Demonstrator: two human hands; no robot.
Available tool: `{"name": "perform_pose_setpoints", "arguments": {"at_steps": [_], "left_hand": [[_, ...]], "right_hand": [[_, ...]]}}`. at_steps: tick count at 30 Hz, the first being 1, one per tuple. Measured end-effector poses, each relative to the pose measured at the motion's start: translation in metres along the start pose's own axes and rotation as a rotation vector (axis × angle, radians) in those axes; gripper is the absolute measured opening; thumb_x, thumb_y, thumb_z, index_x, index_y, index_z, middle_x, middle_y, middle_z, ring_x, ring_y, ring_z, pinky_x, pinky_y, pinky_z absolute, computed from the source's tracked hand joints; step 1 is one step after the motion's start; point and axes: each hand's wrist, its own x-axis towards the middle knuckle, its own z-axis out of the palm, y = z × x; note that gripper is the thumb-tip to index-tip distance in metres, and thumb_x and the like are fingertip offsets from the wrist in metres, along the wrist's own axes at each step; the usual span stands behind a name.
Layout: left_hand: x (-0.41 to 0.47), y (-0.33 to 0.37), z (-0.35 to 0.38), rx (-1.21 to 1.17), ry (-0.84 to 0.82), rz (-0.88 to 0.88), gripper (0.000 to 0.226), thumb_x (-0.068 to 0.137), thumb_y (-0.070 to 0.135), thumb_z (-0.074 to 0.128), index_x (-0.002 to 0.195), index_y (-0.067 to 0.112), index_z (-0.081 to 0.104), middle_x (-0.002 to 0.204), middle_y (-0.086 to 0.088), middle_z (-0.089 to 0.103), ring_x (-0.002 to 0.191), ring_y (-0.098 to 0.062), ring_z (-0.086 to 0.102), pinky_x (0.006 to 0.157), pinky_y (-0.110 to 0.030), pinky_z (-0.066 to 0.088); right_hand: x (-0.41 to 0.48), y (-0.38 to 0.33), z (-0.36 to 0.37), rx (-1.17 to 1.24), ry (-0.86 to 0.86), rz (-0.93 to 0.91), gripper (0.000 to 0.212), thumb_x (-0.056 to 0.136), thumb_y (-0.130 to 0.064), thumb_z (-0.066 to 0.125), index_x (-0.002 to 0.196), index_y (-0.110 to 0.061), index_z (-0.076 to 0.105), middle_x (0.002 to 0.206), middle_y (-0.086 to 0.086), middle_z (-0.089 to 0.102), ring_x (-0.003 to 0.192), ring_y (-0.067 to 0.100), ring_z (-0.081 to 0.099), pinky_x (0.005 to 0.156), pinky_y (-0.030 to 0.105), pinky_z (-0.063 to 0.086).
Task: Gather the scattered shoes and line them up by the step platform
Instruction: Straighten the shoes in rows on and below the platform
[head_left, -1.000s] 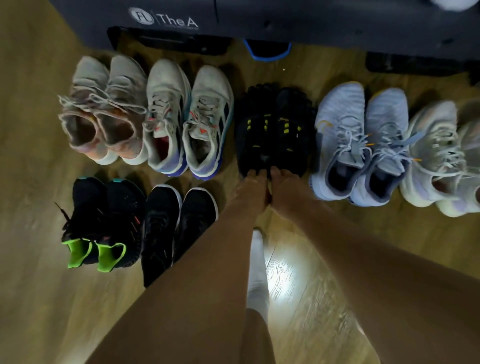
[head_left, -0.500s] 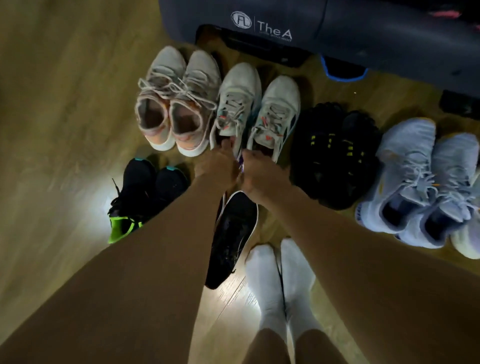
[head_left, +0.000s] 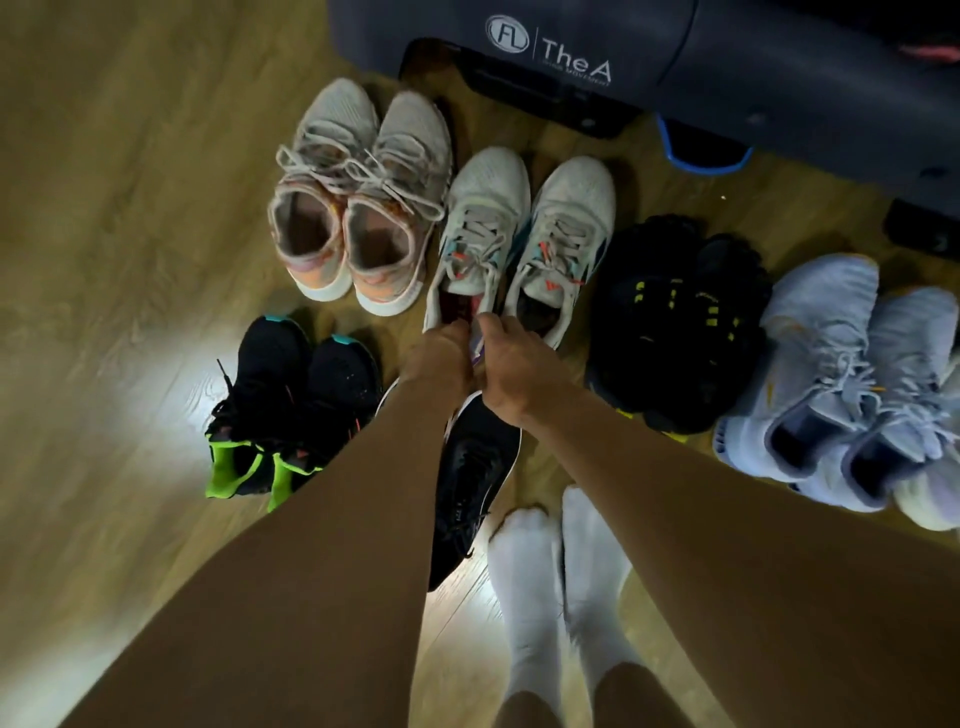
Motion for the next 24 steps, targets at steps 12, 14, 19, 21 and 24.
{"name": "perform_pose_setpoints", "arguments": {"at_steps": [12, 14, 19, 21, 24], "left_hand": [[-0.014, -0.012, -0.001, 0.067, 0.053, 0.160, 0.035, 0.088, 0.015, 0.060, 0.121, 0.010, 0.052, 0.118, -0.015, 0.060, 0.105, -0.037, 0.062, 0.077, -0.037, 0.055], [-0.018, -0.016, -0.005, 0.130, 0.124, 0.190, 0.036, 0.090, 0.016, 0.058, 0.124, 0.012, 0.049, 0.117, -0.014, 0.059, 0.102, -0.038, 0.062, 0.081, -0.043, 0.051], [-0.024, -0.018, -0.014, 0.214, 0.151, 0.277, 0.038, 0.097, 0.015, 0.045, 0.135, 0.009, 0.042, 0.126, -0.016, 0.055, 0.109, -0.038, 0.059, 0.084, -0.042, 0.048], [-0.028, -0.018, -0.021, 0.248, 0.167, 0.313, 0.037, 0.098, 0.013, 0.040, 0.135, 0.008, 0.042, 0.127, -0.014, 0.054, 0.110, -0.038, 0.058, 0.085, -0.042, 0.047], [-0.030, -0.016, -0.023, 0.305, 0.140, 0.352, 0.036, 0.098, 0.010, 0.039, 0.134, 0.007, 0.043, 0.127, -0.014, 0.054, 0.110, -0.037, 0.059, 0.086, -0.041, 0.047]], "right_hand": [[-0.005, -0.015, -0.007, 0.049, -0.085, 0.101, 0.059, 0.084, -0.008, 0.057, 0.138, -0.014, 0.035, 0.133, 0.012, 0.041, 0.120, 0.033, 0.046, 0.093, 0.038, 0.042], [-0.005, -0.020, -0.007, 0.049, -0.068, 0.124, 0.054, 0.084, -0.007, 0.057, 0.135, -0.013, 0.039, 0.129, 0.011, 0.042, 0.117, 0.031, 0.047, 0.086, 0.033, 0.038], [0.001, -0.035, 0.002, 0.030, -0.042, 0.214, 0.045, 0.087, -0.011, 0.056, 0.130, -0.012, 0.043, 0.127, 0.014, 0.043, 0.114, 0.031, 0.048, 0.081, 0.029, 0.034], [0.005, -0.038, 0.006, 0.007, -0.015, 0.253, 0.043, 0.088, -0.011, 0.054, 0.129, -0.013, 0.044, 0.128, 0.014, 0.043, 0.114, 0.031, 0.048, 0.083, 0.031, 0.037], [0.006, -0.041, 0.015, -0.039, 0.021, 0.291, 0.033, 0.089, -0.011, 0.052, 0.122, -0.011, 0.047, 0.124, 0.016, 0.044, 0.108, 0.034, 0.051, 0.084, 0.036, 0.041]]}}
